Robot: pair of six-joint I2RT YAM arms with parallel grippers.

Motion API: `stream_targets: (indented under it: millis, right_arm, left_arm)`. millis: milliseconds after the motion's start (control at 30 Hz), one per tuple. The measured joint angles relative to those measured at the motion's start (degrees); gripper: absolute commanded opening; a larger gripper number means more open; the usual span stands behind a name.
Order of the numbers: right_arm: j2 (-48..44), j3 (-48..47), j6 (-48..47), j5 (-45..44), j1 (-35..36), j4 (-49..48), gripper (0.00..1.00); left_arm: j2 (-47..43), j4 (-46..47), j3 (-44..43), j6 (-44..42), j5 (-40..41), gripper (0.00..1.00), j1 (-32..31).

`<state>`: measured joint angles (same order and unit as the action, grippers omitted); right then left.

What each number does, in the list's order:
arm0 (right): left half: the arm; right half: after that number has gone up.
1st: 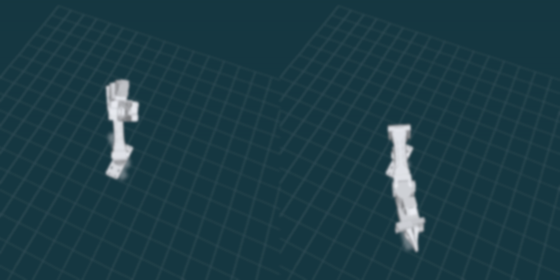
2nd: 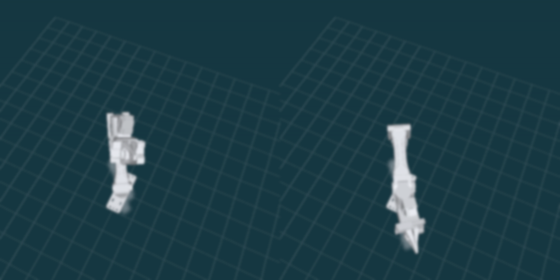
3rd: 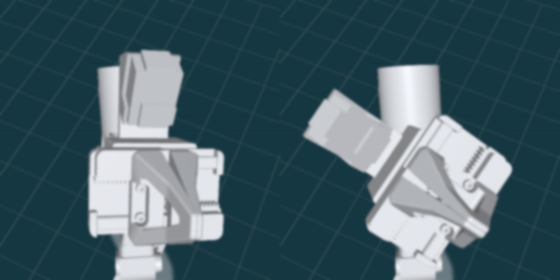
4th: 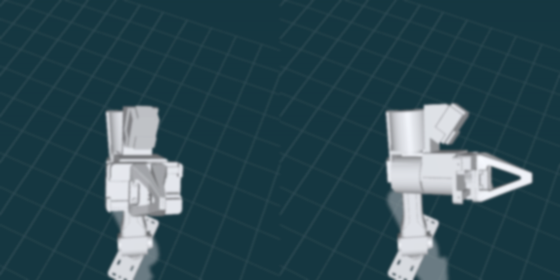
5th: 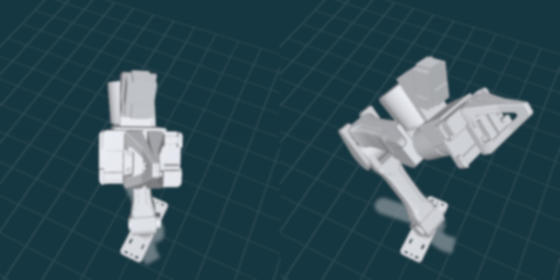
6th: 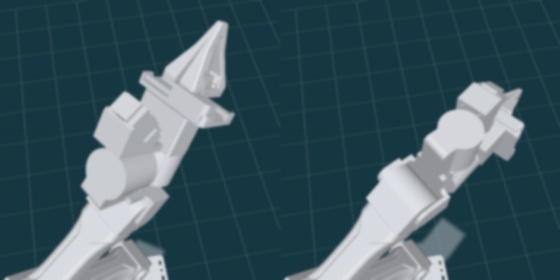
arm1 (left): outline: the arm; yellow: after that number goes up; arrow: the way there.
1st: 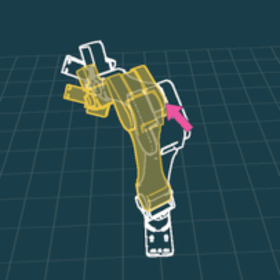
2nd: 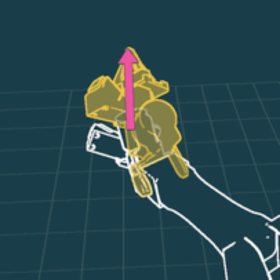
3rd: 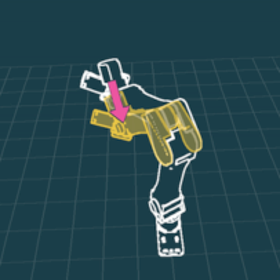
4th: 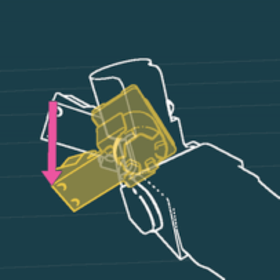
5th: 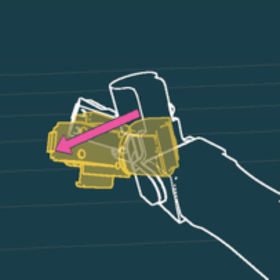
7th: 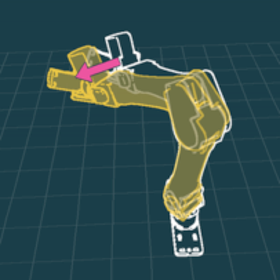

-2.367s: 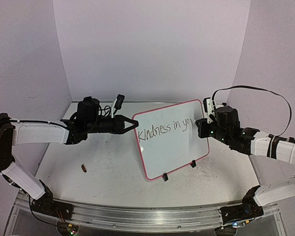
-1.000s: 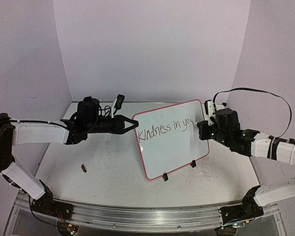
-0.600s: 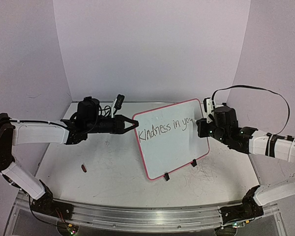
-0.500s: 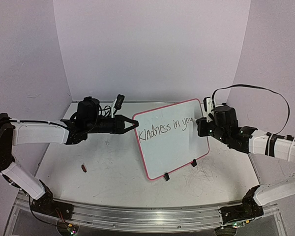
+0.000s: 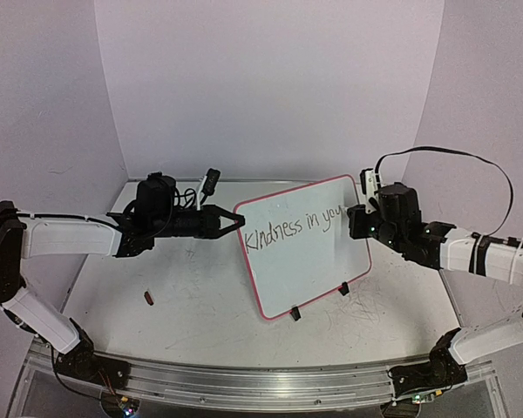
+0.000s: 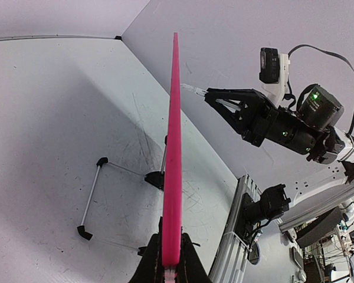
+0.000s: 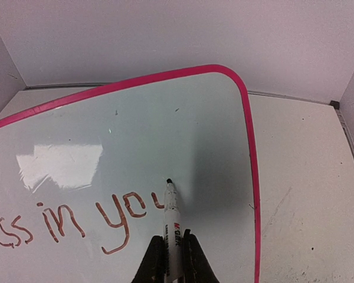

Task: Write a sentence on the whiteboard
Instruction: Write on the whiteboard with the whiteboard.

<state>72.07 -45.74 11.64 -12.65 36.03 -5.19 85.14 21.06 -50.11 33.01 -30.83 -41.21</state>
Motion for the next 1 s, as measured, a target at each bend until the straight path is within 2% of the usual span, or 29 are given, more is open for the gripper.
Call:
stream_targets:
  millis: [367, 800, 1000]
  right_arm:
    - [-2.01, 4.04, 0.71, 1.81, -0.09, -0.73, 0.00]
    - [-4.62, 4.61, 0.86, 0.14, -0.13, 0.63, 0.00]
    - [-6.28, 4.58, 0.12, 3.51, -2.73, 0.48, 0.00]
  left_arm:
    - [-0.02, 0.00, 0.00, 0.00, 0.05, 0.00, 0.00]
    - [-0.02, 0.00, 0.00, -0.68, 0.05, 0.00, 0.00]
    - [-0.02, 0.00, 0.00, -0.72, 0.05, 0.00, 0.00]
